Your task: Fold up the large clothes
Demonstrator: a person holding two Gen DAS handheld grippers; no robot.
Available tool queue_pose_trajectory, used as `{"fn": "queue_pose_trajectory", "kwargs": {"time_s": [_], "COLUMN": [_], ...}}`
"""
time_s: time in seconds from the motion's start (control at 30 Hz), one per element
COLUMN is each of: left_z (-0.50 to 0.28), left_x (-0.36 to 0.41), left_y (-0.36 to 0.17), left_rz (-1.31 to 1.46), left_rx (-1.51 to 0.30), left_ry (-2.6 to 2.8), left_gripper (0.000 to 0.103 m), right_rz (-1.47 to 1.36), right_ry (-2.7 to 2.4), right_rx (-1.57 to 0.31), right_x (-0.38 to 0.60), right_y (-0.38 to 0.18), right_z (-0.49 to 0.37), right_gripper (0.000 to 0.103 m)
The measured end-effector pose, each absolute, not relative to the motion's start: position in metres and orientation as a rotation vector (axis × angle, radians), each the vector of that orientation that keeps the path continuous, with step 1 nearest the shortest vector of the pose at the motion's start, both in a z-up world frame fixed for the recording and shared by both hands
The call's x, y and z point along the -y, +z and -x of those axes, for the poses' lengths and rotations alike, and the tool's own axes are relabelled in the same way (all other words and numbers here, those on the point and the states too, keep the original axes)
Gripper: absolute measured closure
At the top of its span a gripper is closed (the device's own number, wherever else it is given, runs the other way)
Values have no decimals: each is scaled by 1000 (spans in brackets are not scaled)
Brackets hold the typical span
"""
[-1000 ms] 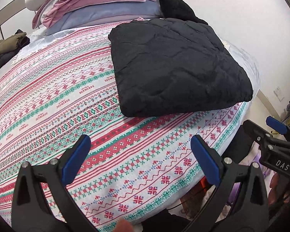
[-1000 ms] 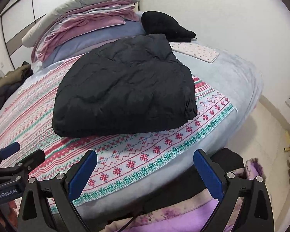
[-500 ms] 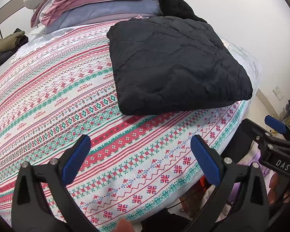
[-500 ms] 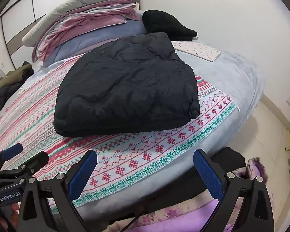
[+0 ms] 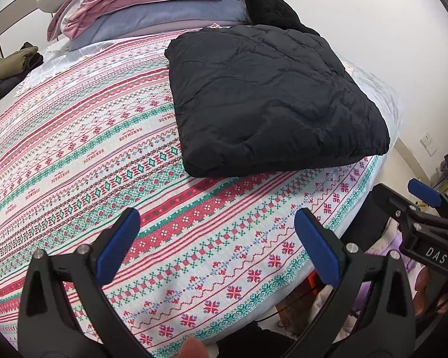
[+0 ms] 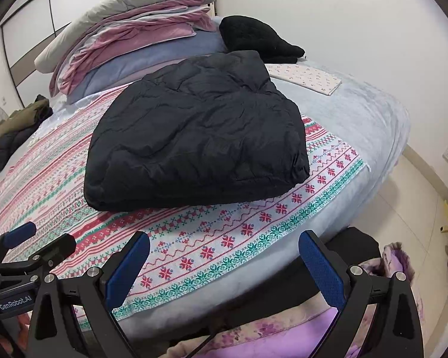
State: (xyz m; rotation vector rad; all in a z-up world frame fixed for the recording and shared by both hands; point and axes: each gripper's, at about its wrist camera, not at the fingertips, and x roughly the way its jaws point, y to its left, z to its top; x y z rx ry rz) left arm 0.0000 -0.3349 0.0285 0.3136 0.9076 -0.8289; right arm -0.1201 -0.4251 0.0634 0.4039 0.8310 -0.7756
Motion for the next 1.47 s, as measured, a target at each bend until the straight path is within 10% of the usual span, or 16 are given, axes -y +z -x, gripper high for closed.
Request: {"fn": "queue_pose_trajectory", "kwargs": {"time_s": [1.47], "left_z": [-3], "left_x": [328], "left_y": [20], "left_rz": [-344], "left_rx": [-950], "left_ry": [-789], "left_gripper": [1], "right_rz": [-390], "right_ry": [-772], "right_rx": [-849], "right_x": [424], "right_y": [60], "right_z": [112], "right_gripper": [2]}}
